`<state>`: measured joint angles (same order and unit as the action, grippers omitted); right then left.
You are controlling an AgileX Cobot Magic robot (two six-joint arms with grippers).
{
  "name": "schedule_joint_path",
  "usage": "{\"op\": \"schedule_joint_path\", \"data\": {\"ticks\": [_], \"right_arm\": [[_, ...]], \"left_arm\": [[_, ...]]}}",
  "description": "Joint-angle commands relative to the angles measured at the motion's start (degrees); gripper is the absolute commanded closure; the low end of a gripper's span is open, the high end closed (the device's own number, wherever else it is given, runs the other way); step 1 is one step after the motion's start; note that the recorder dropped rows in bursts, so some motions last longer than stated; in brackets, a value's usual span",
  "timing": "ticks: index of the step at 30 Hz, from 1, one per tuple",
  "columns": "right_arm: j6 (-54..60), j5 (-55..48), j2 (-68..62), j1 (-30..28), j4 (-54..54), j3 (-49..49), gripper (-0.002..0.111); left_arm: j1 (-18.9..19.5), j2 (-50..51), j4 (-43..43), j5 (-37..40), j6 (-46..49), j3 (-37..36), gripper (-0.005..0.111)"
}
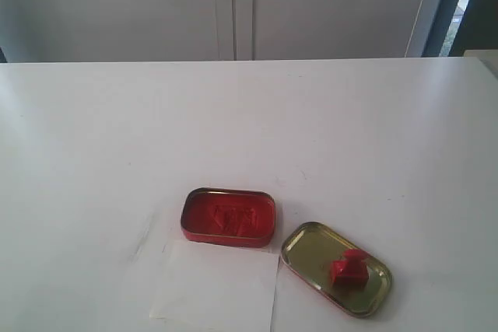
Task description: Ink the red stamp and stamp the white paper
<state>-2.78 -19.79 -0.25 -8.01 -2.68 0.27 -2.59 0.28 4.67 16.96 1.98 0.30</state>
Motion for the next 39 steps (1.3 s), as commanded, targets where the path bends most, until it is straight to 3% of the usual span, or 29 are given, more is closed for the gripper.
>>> {"op": "schedule_joint_path", "data": {"ticks": [1,9,21,39], "right_arm": [[0.4,0.2,0.3,0.2,-0.2,-0.3,0.108],[0.4,2.0,0.3,0.2,-0.2,-0.3,0.108],[0.4,18.4,0.3,0.2,-0.2,-0.3,0.108],[-0.3,27.7,0.3,0.2,-0.2,-0.3,0.108]], "left_arm": [[0.1,-0.3,0.2,-0.3,-0.1,-0.3,0.107],[0.1,-0.3,0.2,-0.3,-0.1,-0.3,0.107],[0.1,-0.3,0.2,-0.3,-0.1,-0.3,0.107],[0.1,-0.3,0.2,-0.3,-0.1,-0.3,0.107]]}}
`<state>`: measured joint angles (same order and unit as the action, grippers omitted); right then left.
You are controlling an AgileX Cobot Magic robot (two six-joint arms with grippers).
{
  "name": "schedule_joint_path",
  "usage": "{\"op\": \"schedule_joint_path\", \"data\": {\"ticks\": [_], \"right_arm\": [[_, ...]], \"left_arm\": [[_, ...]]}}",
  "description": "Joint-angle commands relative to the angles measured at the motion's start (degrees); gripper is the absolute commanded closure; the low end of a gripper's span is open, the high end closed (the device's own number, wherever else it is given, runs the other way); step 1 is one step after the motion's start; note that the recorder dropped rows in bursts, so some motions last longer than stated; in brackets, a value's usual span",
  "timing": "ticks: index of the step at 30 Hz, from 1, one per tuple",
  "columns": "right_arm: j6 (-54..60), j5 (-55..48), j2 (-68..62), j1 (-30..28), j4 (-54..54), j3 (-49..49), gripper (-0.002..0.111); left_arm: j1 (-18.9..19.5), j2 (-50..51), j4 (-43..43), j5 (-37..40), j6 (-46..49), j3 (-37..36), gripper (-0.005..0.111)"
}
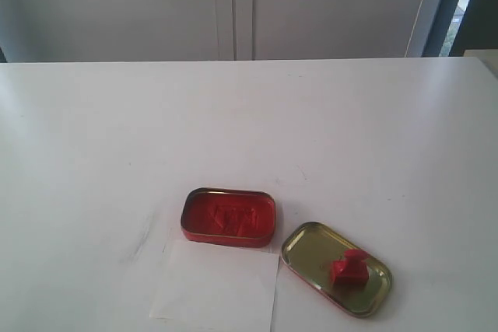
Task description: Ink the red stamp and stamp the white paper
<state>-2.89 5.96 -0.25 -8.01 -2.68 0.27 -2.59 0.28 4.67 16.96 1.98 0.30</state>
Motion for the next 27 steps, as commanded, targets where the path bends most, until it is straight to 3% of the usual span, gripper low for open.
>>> {"op": "schedule_joint_path", "data": {"ticks": [1,14,27], "right_arm": [[-0.1,2.1,0.3,0.2,-0.2,-0.3,0.108],[-0.2,2.0,0.3,0.2,-0.2,0.0,0.108],[-0.2,-12.8,-2.7,0.2,-0.2,15.4,0.108]], "left_arm": [[0.1,-0.3,0.2,-0.3,-0.1,-0.3,0.107],[0.1,-0.3,0.2,-0.3,-0.1,-0.3,0.107],[0.1,-0.3,0.2,-0.3,-0.1,-0.3,0.107]]}}
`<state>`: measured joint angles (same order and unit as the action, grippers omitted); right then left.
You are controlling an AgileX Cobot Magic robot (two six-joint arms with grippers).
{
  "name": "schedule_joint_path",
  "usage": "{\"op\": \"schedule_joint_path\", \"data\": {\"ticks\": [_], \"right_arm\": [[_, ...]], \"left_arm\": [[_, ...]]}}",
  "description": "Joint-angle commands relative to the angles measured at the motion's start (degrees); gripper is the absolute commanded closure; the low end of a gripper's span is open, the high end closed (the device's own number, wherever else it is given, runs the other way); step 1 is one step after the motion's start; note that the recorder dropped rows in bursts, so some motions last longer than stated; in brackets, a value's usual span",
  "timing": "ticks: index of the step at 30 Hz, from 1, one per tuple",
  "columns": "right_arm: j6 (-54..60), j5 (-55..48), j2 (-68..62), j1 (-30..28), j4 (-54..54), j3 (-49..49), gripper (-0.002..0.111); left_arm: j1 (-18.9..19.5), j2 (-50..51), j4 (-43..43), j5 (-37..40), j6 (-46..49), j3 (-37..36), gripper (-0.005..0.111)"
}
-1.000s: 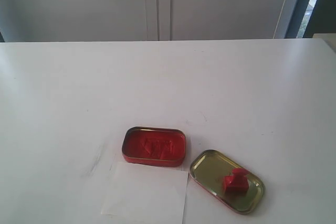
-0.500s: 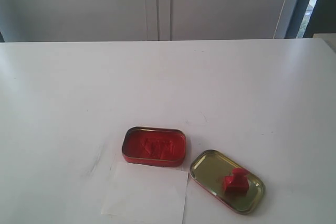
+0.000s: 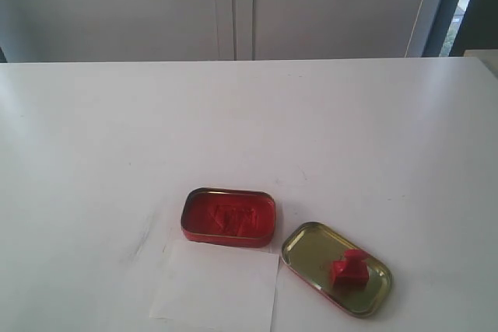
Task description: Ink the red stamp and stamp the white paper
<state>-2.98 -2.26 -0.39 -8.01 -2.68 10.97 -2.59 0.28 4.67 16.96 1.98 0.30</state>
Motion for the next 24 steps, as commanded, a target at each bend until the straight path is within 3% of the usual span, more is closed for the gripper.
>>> {"op": "schedule_joint_path", "data": {"ticks": [1,16,24], "right_arm": [[-0.2,-5.2,-3.7,0.2,-0.2,5.6,0.108],[1.5,-18.4,-23.0,0.2,-0.2,21.0,0.108],[1.5,-34.0,-39.6,0.2,-0.2,34.4,0.108]], "left_arm": [[0.1,-0.3,0.2,-0.3,-0.1,-0.3,0.107],[0.1,-0.3,0.2,-0.3,-0.1,-0.3,0.107],[0.1,-0.3,0.2,-0.3,-0.1,-0.3,0.107]]}}
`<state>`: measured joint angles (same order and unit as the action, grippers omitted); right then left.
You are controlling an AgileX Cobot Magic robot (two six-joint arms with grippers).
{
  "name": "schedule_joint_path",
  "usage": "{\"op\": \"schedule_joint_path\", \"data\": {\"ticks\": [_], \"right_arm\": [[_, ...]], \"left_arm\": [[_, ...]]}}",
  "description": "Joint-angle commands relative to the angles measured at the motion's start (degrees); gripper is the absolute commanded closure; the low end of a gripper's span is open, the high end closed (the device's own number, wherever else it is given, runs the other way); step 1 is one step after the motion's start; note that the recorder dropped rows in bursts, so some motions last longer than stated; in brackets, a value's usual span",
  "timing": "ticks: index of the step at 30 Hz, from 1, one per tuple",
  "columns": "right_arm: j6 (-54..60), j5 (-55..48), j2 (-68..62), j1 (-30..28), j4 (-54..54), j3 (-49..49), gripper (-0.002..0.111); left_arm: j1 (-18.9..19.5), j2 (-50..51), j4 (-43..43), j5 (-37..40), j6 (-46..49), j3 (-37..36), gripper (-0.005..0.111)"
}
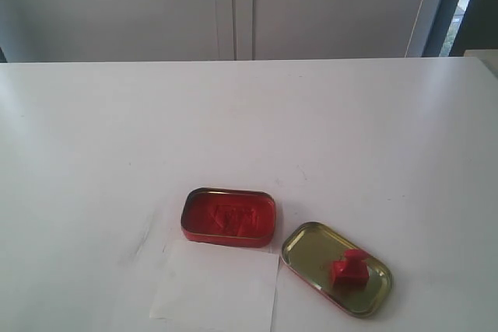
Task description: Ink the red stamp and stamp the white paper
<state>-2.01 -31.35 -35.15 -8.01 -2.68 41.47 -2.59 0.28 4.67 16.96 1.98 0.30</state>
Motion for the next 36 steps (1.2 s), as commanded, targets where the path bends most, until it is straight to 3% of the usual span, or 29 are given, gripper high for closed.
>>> {"op": "schedule_joint_path", "data": {"ticks": [1,12,36], "right_arm": [[0.5,-6.7,-6.9,0.2,-0.2,5.1,0.108],[8.2,-19.7,-24.2,0.8,3.2,13.3,0.108],[16.6,-22.5,-39.4,20.0,3.1,14.6,0.108]], "left_arm": [[0.1,-0.3,0.2,-0.3,-0.1,-0.3,0.107],[0.1,-0.3,0.2,-0.3,-0.1,-0.3,0.107],[0.1,-0.3,0.2,-0.3,-0.1,-0.3,0.107]]}}
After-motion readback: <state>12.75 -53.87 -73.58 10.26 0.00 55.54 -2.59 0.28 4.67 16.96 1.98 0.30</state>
